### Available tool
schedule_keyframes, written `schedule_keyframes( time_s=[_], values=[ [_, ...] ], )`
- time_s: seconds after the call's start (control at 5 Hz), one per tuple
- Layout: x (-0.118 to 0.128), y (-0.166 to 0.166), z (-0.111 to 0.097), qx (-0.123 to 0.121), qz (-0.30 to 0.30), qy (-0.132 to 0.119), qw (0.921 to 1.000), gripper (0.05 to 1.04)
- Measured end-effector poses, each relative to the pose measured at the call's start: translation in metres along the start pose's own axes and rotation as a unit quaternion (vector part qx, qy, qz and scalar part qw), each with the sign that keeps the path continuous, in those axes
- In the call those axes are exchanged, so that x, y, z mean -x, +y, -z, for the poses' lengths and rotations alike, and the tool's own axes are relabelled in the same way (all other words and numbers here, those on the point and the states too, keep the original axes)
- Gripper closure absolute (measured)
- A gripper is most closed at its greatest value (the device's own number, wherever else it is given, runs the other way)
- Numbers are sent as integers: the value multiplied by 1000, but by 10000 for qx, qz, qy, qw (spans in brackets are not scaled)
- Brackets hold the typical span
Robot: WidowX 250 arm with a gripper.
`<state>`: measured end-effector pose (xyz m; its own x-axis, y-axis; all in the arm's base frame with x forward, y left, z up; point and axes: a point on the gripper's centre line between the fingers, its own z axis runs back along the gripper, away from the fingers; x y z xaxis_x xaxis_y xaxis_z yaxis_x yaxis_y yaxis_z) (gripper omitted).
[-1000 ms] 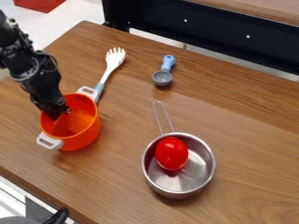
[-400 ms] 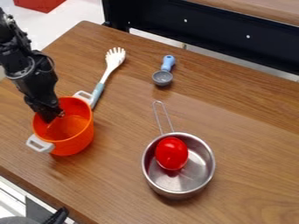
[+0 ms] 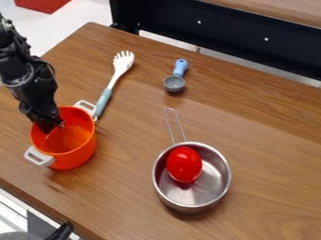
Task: Move the orange pot to the bottom middle side of the table
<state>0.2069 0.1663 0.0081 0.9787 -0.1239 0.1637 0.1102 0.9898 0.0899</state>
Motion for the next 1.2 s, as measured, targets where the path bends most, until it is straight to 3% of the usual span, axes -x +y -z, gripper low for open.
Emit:
schedule_keyframes(
  time_s=[0.2,0.4,0.6,0.8,1.2],
  values=[
    [5,-10,3,105,-16,150,9998,634],
    [7,-19,-4,-32,-19,331,9994,348],
    [4,-26,-19,49,-34,349,9994,110],
    [-13,-15,-34,-35,-274,353,9990,87],
    [-46,-28,-60,224,-818,287,9960,87]
  ],
)
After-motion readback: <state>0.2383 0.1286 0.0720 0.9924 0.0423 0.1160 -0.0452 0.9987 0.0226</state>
